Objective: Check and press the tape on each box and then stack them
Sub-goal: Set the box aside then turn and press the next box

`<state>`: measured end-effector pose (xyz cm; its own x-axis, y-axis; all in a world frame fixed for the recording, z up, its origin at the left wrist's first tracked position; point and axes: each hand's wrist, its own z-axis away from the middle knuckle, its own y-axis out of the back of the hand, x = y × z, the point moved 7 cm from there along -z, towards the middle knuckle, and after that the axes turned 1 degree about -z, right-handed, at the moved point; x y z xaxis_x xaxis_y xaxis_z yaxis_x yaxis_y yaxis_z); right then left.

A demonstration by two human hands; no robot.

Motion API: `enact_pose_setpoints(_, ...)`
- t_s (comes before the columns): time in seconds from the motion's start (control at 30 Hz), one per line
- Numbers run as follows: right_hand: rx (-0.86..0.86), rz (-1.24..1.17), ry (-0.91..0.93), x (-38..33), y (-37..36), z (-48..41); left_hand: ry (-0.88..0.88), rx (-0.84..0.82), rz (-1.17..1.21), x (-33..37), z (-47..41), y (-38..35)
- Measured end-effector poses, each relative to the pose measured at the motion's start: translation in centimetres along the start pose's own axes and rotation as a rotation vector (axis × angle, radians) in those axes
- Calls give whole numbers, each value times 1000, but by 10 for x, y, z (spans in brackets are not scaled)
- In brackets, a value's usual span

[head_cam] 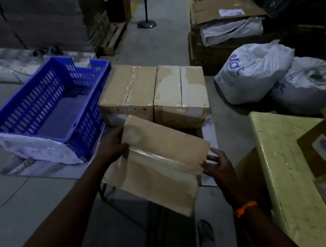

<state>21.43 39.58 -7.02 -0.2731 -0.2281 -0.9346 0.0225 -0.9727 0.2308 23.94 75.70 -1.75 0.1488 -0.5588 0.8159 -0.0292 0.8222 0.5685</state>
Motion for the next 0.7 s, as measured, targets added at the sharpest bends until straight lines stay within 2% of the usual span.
enact_pose_setpoints(0.13,0,45,-113,32,-16,11,-84,-68,-366,-8,-39,-28)
enact_pose_setpoints(0.2,30,127,-90,32,-19,11,-189,-11,-579,-9,-44,-36)
enact_pose_setpoints(0.27,64,257,-42,25,-15,3,-221,97,-652,-14,-33,-36)
enact_pose_setpoints(0.33,40,388,13,20,-10,-14,-162,220,-573,-28,2,-36)
enact_pose_setpoints(0.4,-79,458,51,15,-10,-32,-65,347,-437,-50,54,-41)
enact_pose_setpoints(0.47,-218,462,57,9,-17,-40,125,412,-223,-83,103,-55)
enact_pose_setpoints(0.53,-268,474,85,4,-27,-39,318,411,-24,-106,139,-76)
enact_pose_setpoints(0.57,-258,492,106,3,-30,-38,360,383,72,-105,149,-87)
enact_pose_setpoints(0.63,-266,546,123,5,-39,-33,360,305,264,-96,158,-99)
enact_pose_setpoints(0.7,-274,575,115,12,-44,-25,283,296,321,-87,150,-88)
